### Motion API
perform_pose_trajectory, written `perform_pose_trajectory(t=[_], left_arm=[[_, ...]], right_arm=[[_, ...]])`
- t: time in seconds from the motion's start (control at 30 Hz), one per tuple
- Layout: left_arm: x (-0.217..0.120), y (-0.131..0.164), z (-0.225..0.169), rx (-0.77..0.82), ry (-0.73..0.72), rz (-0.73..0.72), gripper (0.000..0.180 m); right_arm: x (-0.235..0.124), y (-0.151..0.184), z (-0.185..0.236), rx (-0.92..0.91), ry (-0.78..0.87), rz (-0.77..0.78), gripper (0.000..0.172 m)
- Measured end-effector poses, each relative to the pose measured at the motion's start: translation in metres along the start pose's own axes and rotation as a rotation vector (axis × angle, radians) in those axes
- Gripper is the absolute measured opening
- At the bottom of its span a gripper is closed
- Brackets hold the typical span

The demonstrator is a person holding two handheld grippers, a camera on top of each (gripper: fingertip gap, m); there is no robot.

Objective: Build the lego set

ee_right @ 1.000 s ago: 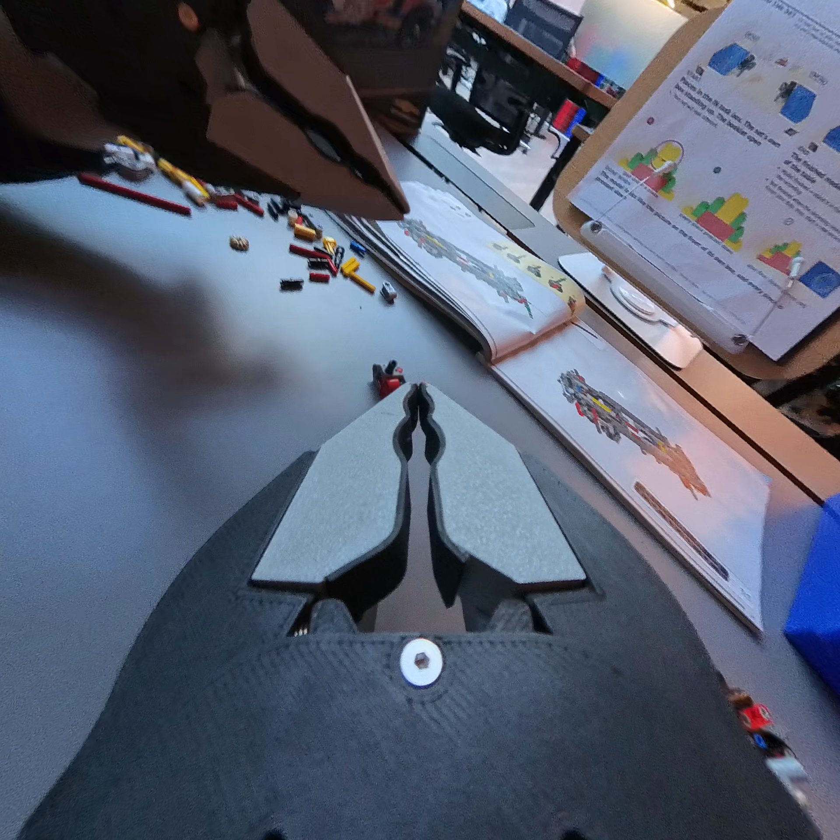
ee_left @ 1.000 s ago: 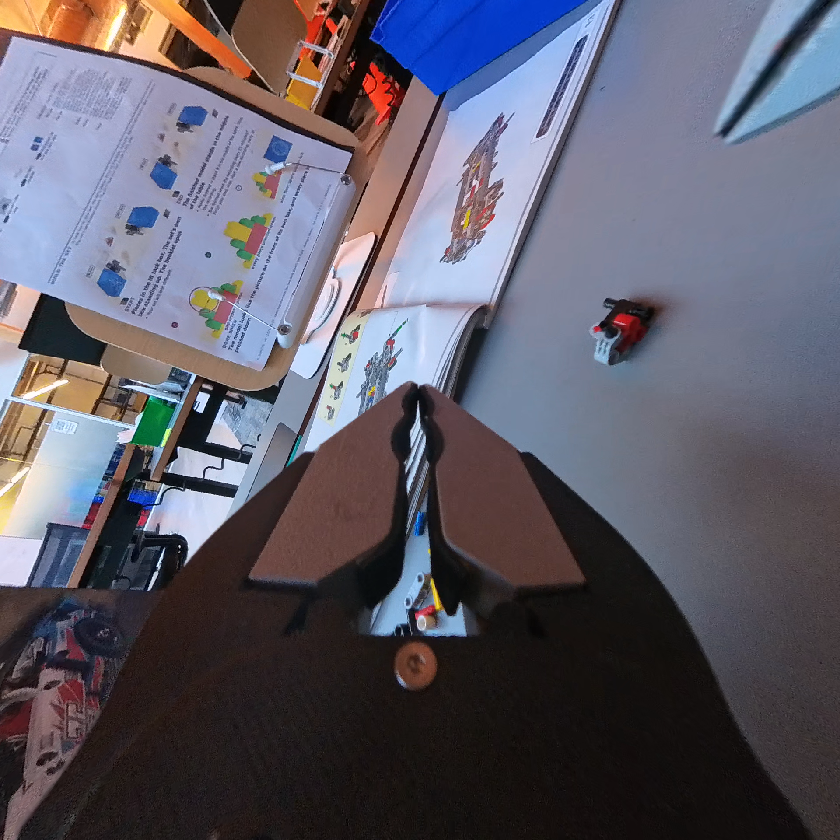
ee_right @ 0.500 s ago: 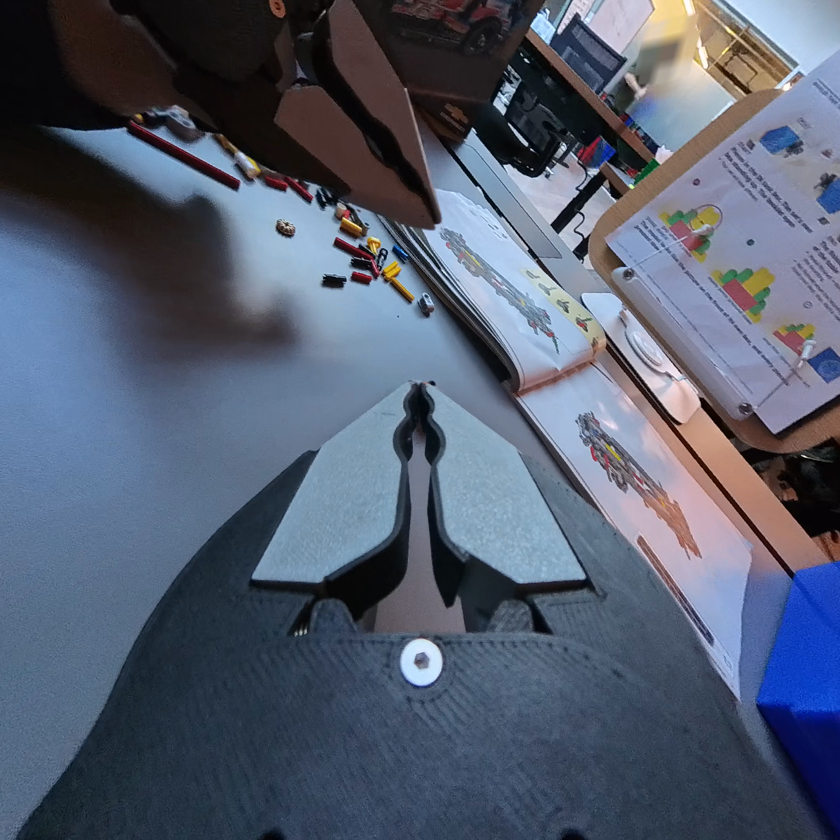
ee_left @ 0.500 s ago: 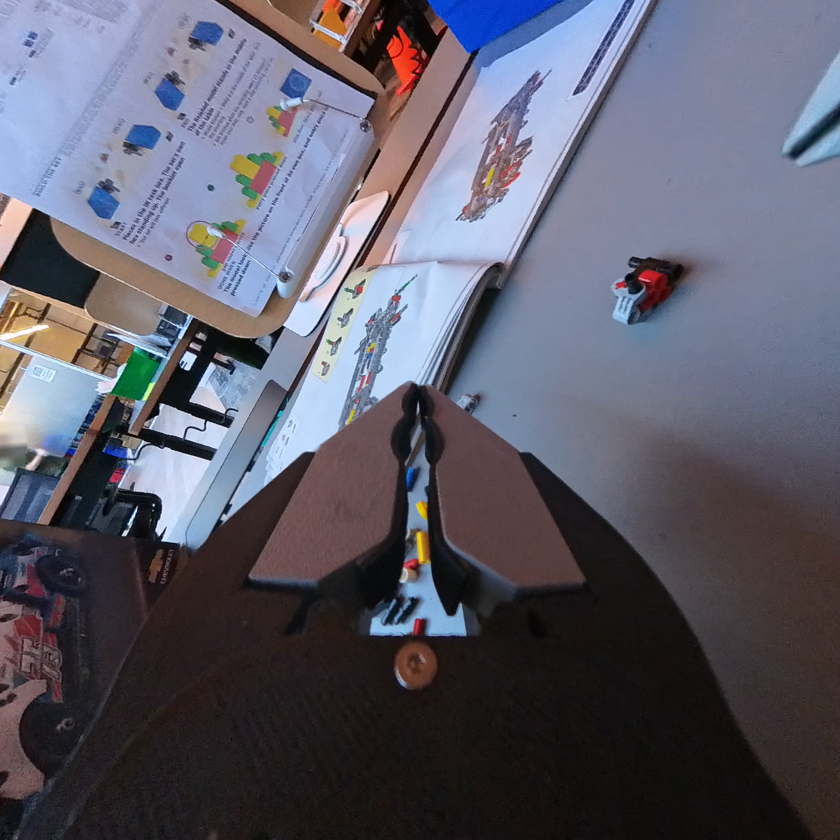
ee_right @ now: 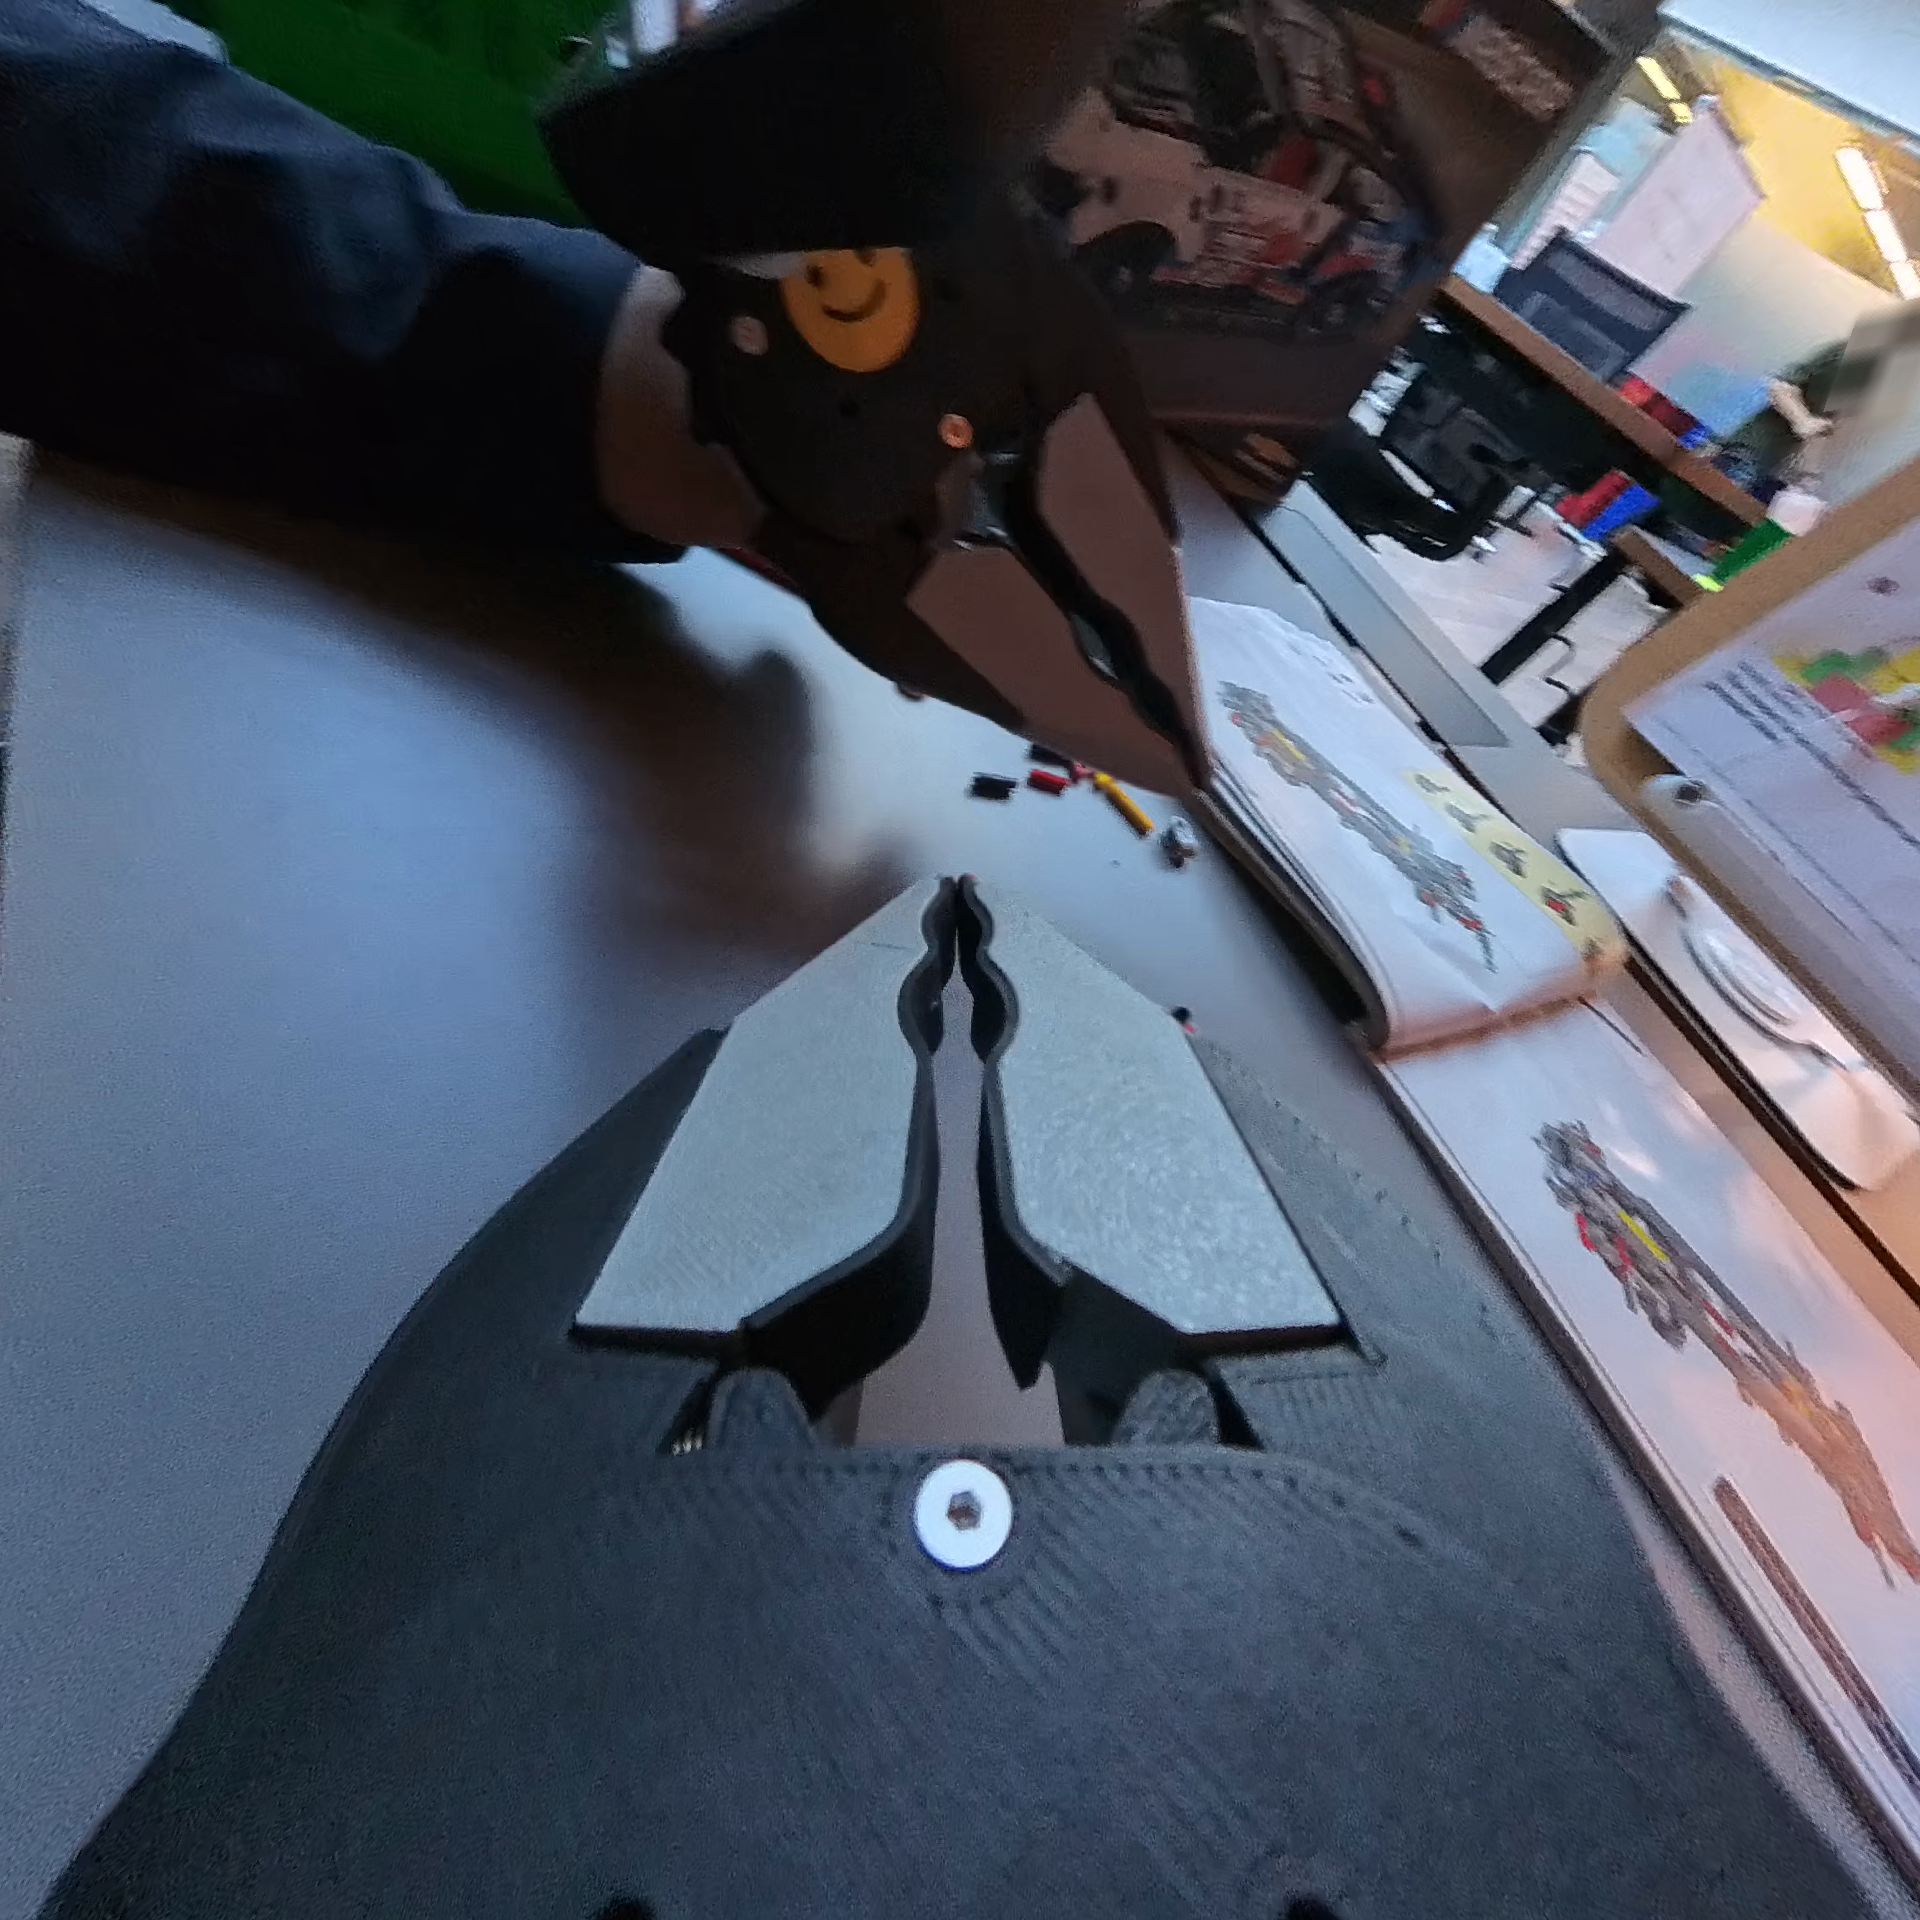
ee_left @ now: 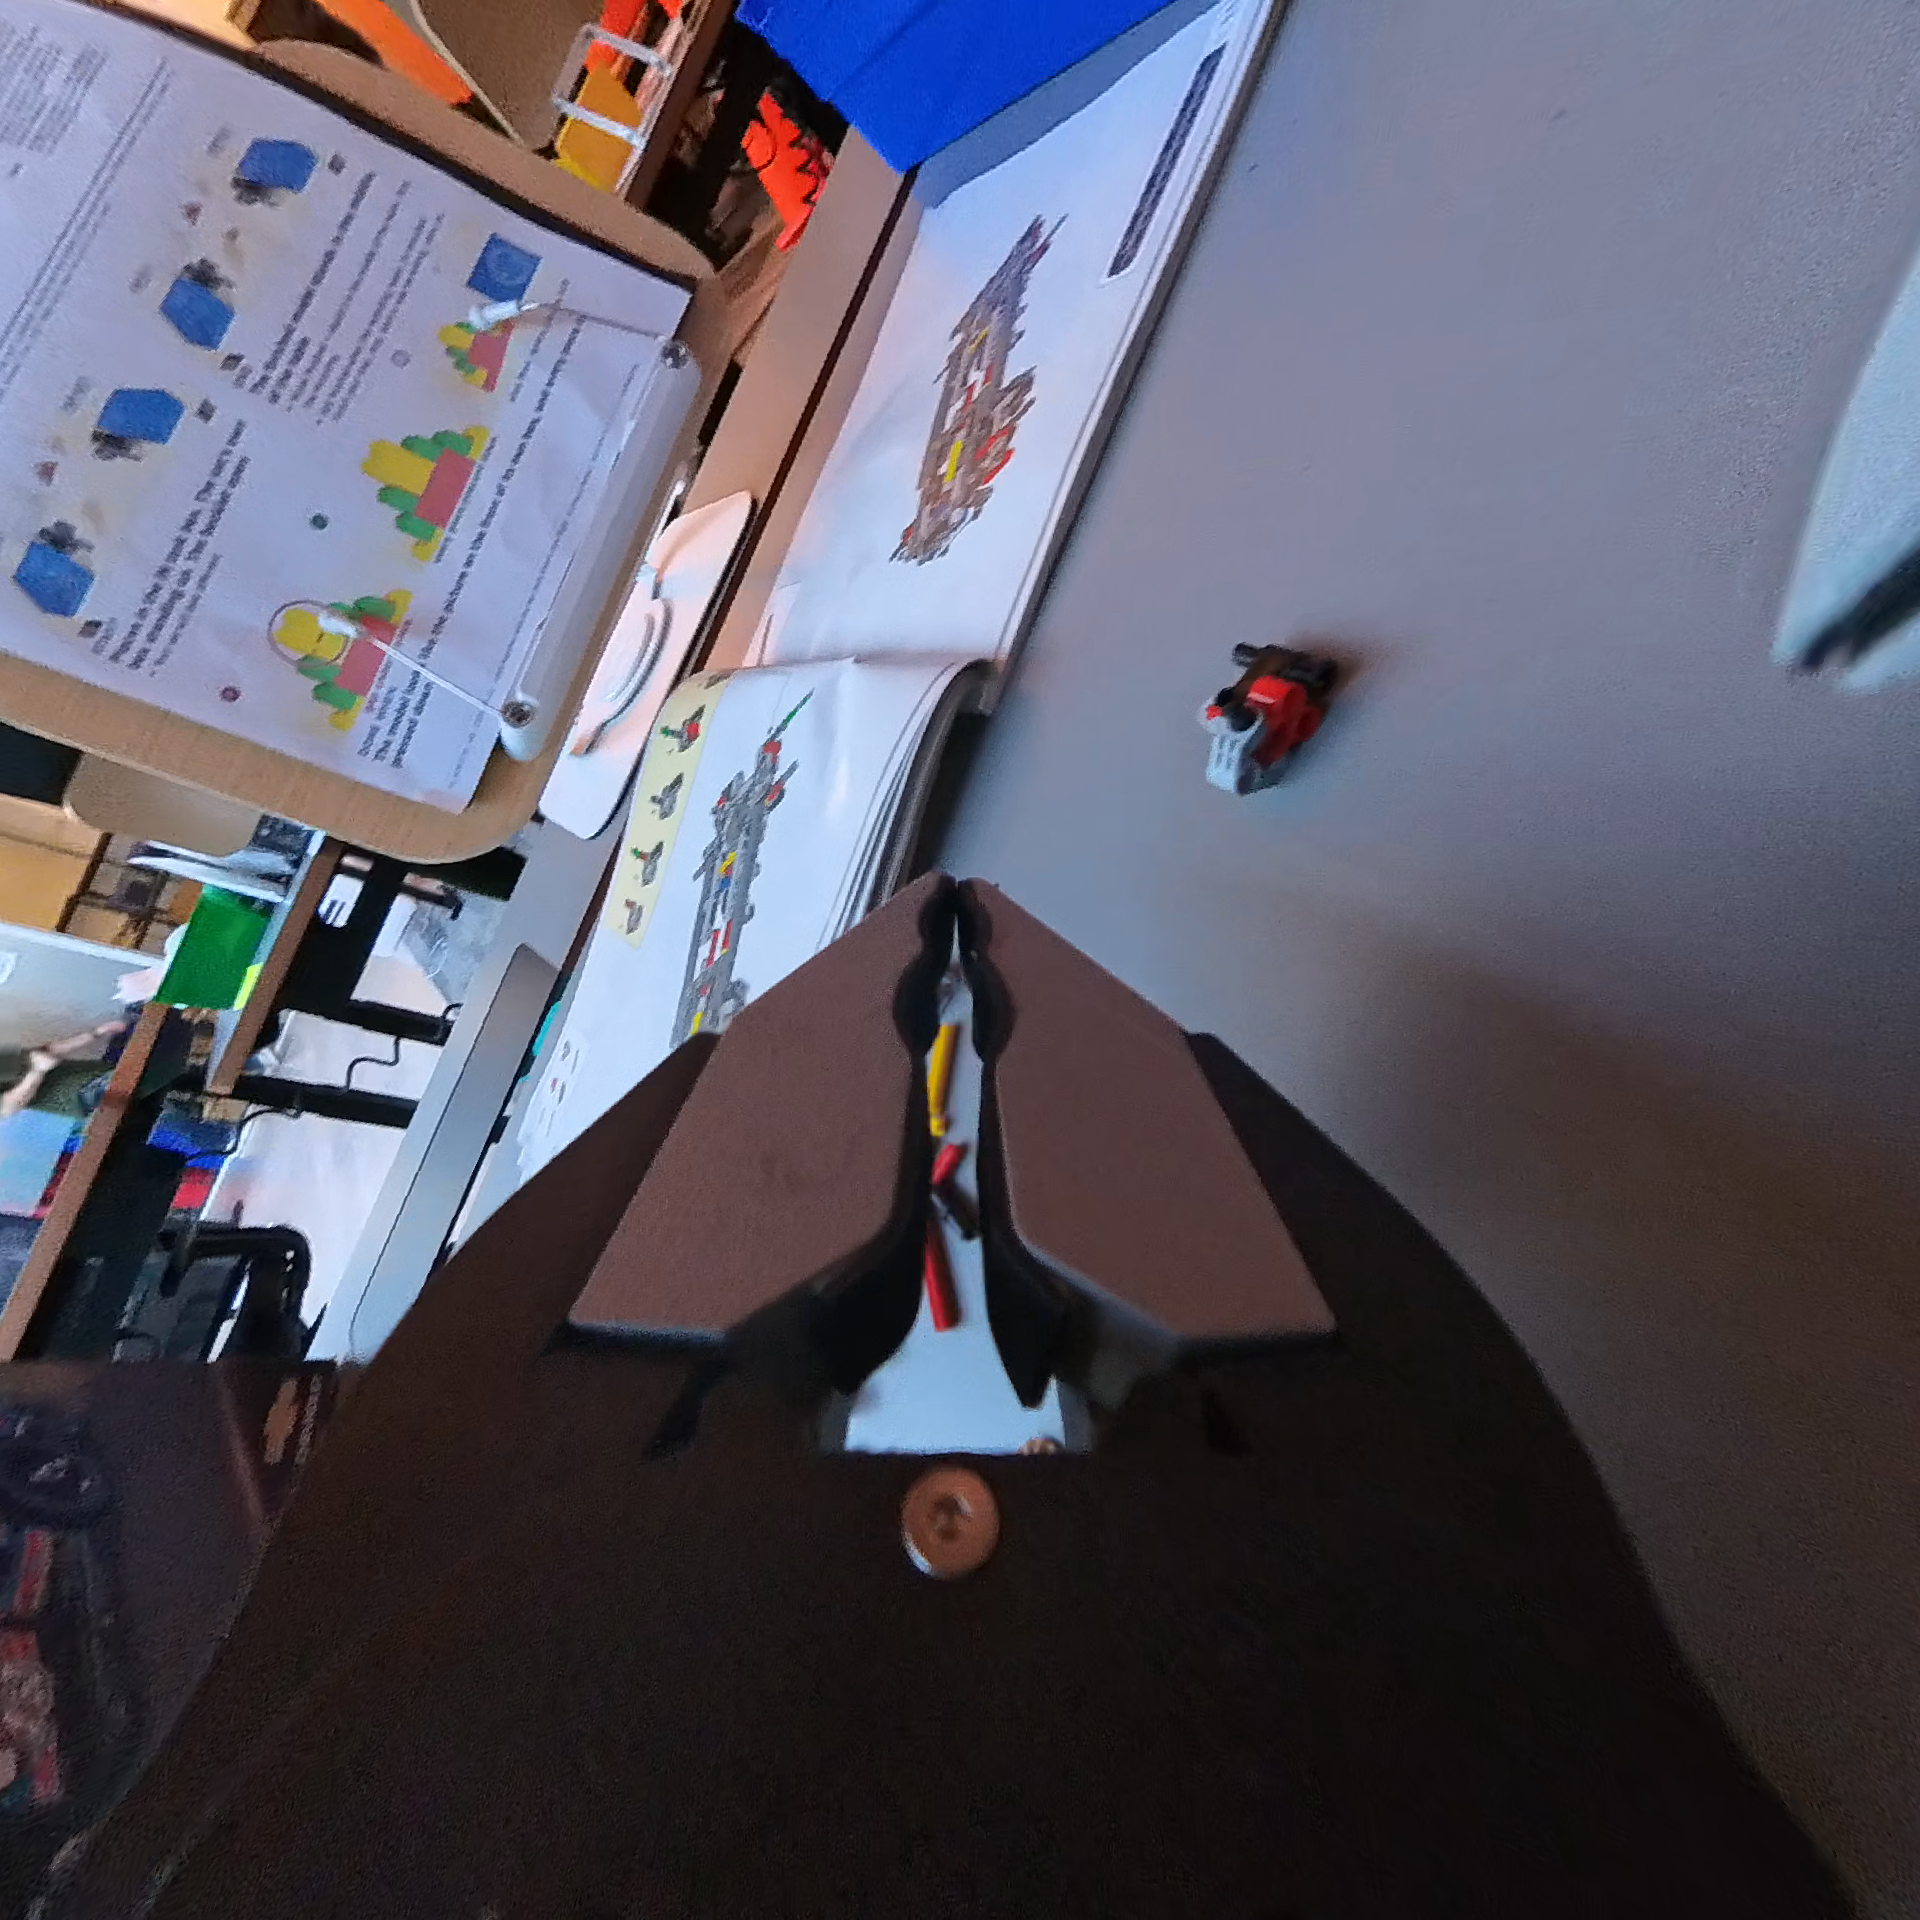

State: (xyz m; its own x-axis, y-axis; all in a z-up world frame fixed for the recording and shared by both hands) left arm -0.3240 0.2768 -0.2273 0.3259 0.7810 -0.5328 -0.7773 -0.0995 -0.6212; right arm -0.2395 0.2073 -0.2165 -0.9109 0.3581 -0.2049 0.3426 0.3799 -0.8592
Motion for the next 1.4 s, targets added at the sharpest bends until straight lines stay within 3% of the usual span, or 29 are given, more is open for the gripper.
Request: perform_pose_trajectory(t=[0.23,0.57,0.93,1.0,1.07,1.2,1.3,1.4], left_arm=[[0.003,-0.009,-0.013,0.002,0.075,-0.032,0.000],[0.005,-0.004,-0.022,-0.040,0.152,-0.032,0.000],[0.009,-0.004,-0.039,0.001,0.200,0.002,0.000],[0.010,0.003,-0.041,0.001,0.214,0.035,0.000],[0.010,0.012,-0.043,-0.006,0.224,0.074,0.000],[0.007,0.013,-0.053,-0.024,0.258,0.066,0.000],[0.006,0.011,-0.060,0.036,0.232,0.077,0.000],[0.005,0.006,-0.067,0.082,0.225,0.072,0.000]], right_arm=[[0.001,-0.003,0.015,0.005,-0.101,-0.004,0.000],[-0.001,0.001,-0.015,0.299,-0.146,-0.004,0.000],[-0.012,0.005,-0.043,0.396,-0.059,-0.025,0.030],[-0.026,0.011,-0.056,0.368,-0.034,0.036,0.035],[-0.050,0.021,-0.088,0.286,0.097,0.108,0.037],[-0.139,0.041,-0.156,0.260,0.349,0.186,0.040],[-0.196,0.081,-0.172,0.330,0.340,0.340,0.050],[-0.223,0.126,-0.171,0.326,0.304,0.537,0.062]])
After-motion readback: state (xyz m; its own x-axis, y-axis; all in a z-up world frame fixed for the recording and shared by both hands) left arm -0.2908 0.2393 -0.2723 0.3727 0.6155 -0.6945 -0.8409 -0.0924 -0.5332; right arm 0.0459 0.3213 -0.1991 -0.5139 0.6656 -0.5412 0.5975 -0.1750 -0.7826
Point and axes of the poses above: each gripper's, where its closed fingertips meet, x out along the fingers, y out of its underside, z = x × y across the jaws, the point moved 2 cm from there along -x, back along the fingers, and after that the axes turned 13 degrees about y, right-handed, at the moved point
